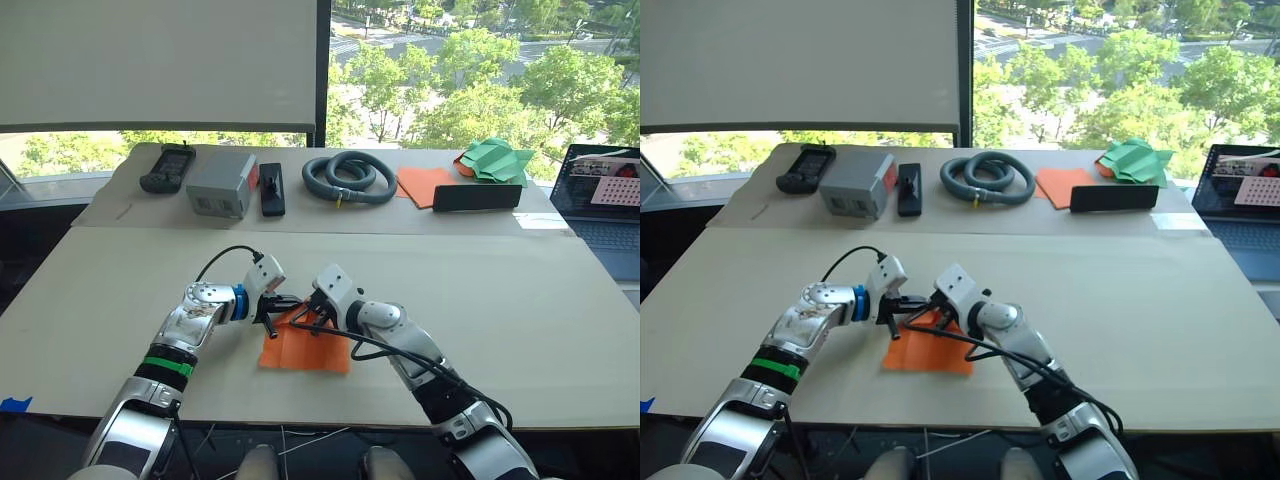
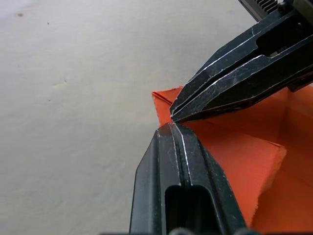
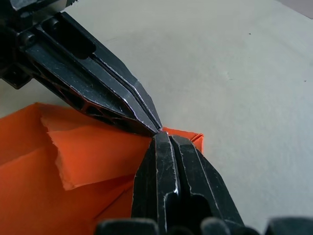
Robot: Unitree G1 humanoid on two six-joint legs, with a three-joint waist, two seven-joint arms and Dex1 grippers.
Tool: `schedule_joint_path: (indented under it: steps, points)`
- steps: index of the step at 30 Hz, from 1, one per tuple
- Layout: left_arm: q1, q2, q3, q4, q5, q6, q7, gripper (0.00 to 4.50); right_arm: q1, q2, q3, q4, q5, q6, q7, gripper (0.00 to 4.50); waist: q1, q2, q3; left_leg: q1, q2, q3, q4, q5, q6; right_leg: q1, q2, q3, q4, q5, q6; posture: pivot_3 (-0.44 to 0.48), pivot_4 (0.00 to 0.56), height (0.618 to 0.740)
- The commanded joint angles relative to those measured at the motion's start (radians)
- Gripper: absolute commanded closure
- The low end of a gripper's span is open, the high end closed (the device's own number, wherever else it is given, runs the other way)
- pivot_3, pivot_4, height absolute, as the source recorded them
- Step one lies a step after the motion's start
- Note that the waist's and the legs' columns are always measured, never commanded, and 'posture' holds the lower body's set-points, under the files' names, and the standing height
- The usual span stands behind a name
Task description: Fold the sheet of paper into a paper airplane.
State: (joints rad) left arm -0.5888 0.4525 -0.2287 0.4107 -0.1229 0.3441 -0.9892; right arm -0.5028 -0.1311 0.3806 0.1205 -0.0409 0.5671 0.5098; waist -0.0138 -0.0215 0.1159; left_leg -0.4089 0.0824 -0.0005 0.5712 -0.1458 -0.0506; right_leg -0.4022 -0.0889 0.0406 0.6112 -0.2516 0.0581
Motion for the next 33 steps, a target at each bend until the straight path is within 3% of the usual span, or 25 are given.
schedule_joint_path:
  steps: [1,13,33]
  points:
    - [-0.01,-0.001,-0.028,0.033,0.045,-0.048,-0.003,4.49,0.004,0.004,0.003,-0.013,-0.002,0.01,0.001,4.5,0.0,0.0,0.0,0.0,0.0,0.0,0.0,0.0,0.0,0.0,0.0,0.0,0.0,0.0,0.0,0.0,0.15,0.714]
    - [0.051,0.021,-0.075,0.006,0.097,-0.069,-0.035,4.49,-0.028,0.033,-0.005,0.046,-0.011,-0.015,-0.028,4.5,-0.002,0.001,-0.001,0.002,0.0,0.0,0.0,0.0,0.0,0.001,0.0,0.0,0.0,0.0,0.0,0.0,0.15,0.714]
    - [0.293,0.195,-0.049,-0.204,0.089,0.029,-0.066,4.49,-0.038,0.046,0.008,0.088,-0.024,-0.016,-0.019,4.5,-0.02,0.004,-0.006,0.007,0.001,0.0,0.0,0.0,0.0,0.005,-0.001,0.0,0.0,0.0,0.0,0.0,0.15,0.714]
